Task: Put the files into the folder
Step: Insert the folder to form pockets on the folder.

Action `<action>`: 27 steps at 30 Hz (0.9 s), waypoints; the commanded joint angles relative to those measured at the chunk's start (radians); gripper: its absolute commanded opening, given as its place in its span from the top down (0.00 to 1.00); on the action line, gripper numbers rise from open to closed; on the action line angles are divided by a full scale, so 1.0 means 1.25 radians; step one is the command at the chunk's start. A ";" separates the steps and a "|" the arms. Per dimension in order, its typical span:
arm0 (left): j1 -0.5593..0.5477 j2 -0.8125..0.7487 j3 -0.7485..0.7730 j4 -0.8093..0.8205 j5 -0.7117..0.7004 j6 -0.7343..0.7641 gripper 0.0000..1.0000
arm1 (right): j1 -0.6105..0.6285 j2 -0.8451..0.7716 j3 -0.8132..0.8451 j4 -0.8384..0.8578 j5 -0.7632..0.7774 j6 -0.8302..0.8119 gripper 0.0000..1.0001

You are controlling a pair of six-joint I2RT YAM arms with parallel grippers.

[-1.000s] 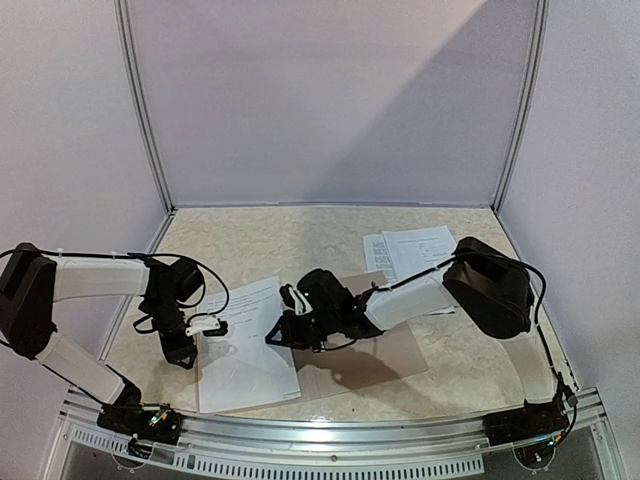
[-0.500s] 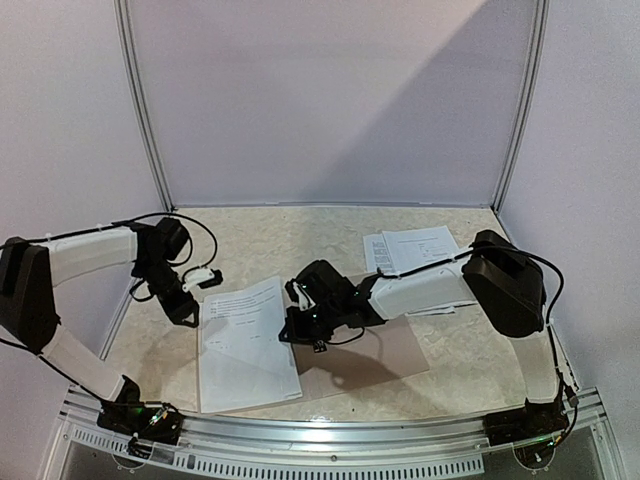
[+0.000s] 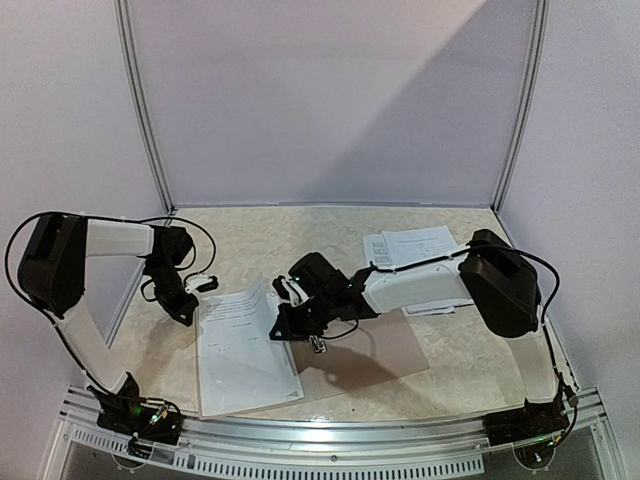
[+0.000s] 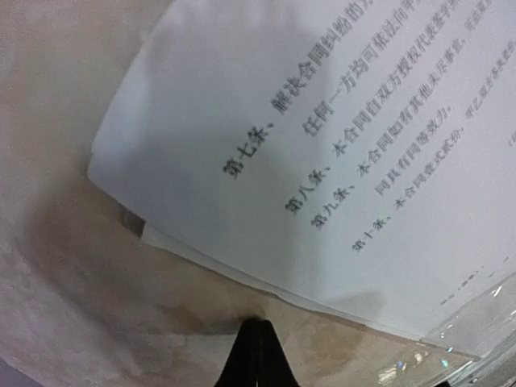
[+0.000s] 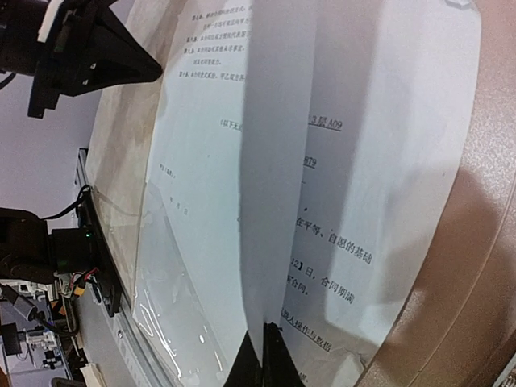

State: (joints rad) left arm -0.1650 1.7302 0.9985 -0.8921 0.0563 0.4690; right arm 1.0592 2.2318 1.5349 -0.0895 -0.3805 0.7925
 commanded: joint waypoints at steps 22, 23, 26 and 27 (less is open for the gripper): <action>0.009 0.060 0.006 0.056 0.000 -0.001 1.00 | -0.020 0.015 0.075 -0.127 0.064 -0.049 0.88; 0.010 0.060 0.007 0.057 0.002 -0.001 1.00 | -0.020 0.029 0.078 -0.119 0.053 -0.045 0.90; 0.009 0.067 0.010 0.060 0.007 -0.002 1.00 | -0.022 0.053 0.075 -0.091 0.017 -0.030 0.97; 0.009 0.069 0.011 0.060 0.009 -0.001 1.00 | -0.022 0.057 0.073 -0.082 0.005 -0.026 0.99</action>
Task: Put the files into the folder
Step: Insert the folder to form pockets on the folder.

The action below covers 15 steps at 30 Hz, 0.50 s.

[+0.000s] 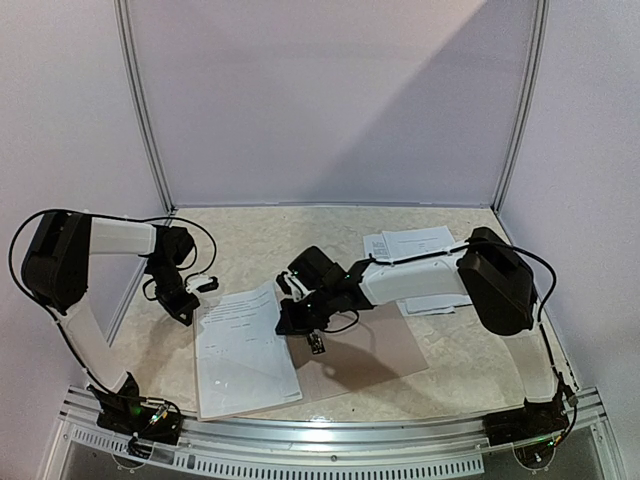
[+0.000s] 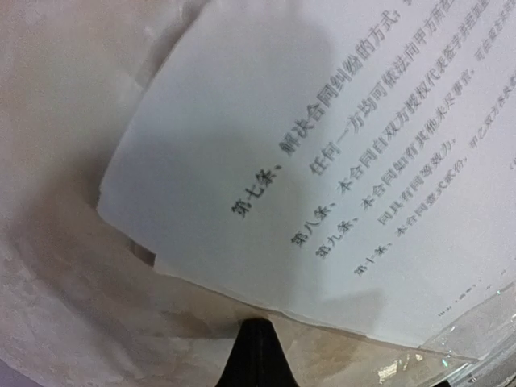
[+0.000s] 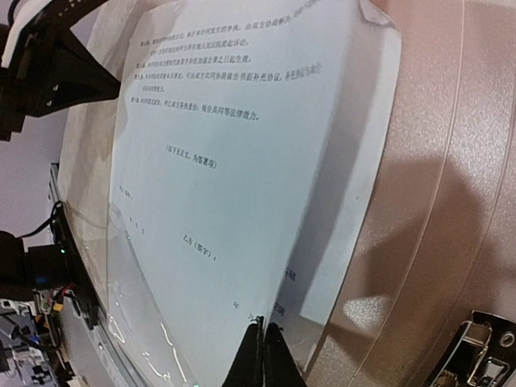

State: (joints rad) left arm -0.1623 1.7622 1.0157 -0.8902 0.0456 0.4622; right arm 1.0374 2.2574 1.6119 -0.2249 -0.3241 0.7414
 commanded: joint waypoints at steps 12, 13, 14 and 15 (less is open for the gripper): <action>0.007 0.051 0.004 0.063 0.017 0.006 1.00 | -0.006 0.007 -0.056 0.051 -0.089 0.032 1.00; 0.007 0.051 0.005 0.062 0.015 0.006 1.00 | -0.006 0.004 -0.052 0.044 -0.089 0.030 1.00; 0.007 0.050 0.005 0.059 0.015 0.008 1.00 | -0.006 0.001 -0.047 0.035 -0.087 0.028 1.00; 0.008 0.048 0.007 0.056 0.014 0.010 1.00 | -0.006 0.000 -0.041 0.025 -0.081 0.022 0.98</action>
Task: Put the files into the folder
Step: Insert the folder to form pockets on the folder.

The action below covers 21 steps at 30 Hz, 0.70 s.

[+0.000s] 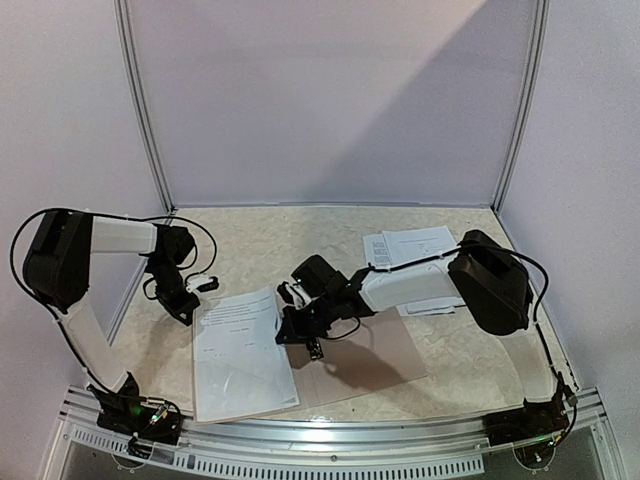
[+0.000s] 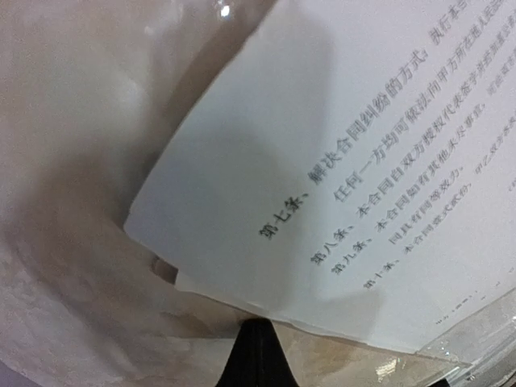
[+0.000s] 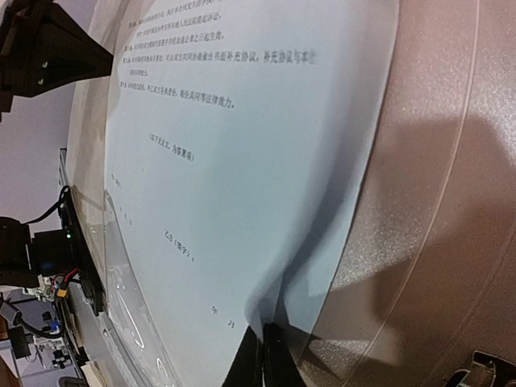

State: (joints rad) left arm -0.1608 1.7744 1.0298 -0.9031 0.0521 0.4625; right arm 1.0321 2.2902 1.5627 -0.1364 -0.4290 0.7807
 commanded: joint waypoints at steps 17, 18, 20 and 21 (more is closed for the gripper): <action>-0.024 0.000 0.207 -0.030 0.036 0.033 0.53 | 0.109 -0.319 -0.112 -0.174 0.278 -0.474 0.42; -0.037 0.011 0.213 -0.024 0.037 0.031 0.52 | 0.143 -0.333 -0.130 -0.162 0.299 -0.532 0.40; -0.057 0.040 0.228 -0.010 0.030 0.021 0.51 | 0.207 -0.342 -0.164 -0.116 0.332 -0.704 0.37; -0.064 0.062 0.239 -0.004 0.028 0.015 0.52 | 0.236 -0.336 -0.175 -0.095 0.338 -0.749 0.34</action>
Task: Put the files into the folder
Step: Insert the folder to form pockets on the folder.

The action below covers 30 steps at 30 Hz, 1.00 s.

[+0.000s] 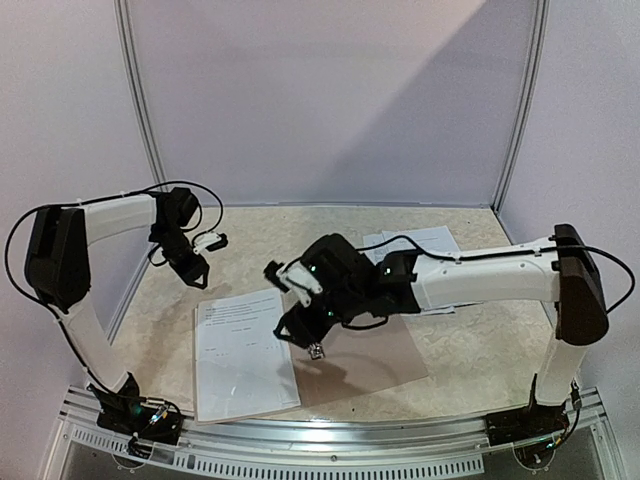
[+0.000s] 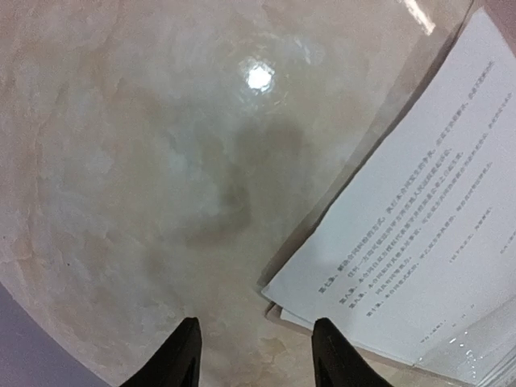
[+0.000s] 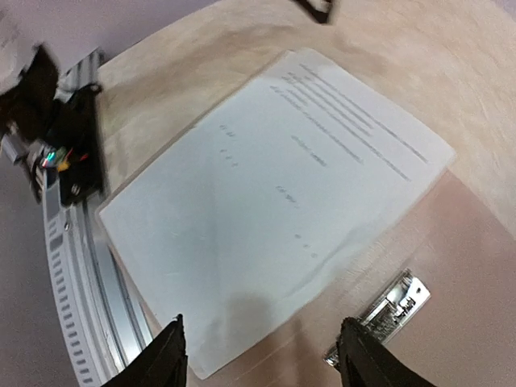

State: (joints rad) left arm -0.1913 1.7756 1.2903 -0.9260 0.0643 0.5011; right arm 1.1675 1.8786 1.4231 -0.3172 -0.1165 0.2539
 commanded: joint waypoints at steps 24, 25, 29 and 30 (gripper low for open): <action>-0.104 0.189 0.027 0.025 0.056 -0.035 0.66 | 0.245 0.308 0.160 -0.003 0.134 -0.564 0.50; -0.106 0.188 0.022 0.022 0.055 -0.032 0.66 | 0.245 0.314 0.161 -0.001 0.141 -0.562 0.51; -0.107 0.182 -0.005 0.018 0.047 -0.020 0.70 | 0.235 0.326 0.177 0.009 0.189 -0.537 0.62; -0.107 0.180 -0.010 0.014 0.047 -0.016 0.70 | 0.231 0.330 0.181 0.009 0.200 -0.531 0.64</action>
State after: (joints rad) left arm -0.3122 1.9919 1.3315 -0.8913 0.1081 0.4614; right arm 1.4811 2.2482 1.6119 -0.3092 0.0338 -0.4294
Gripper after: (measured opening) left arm 0.310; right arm 0.387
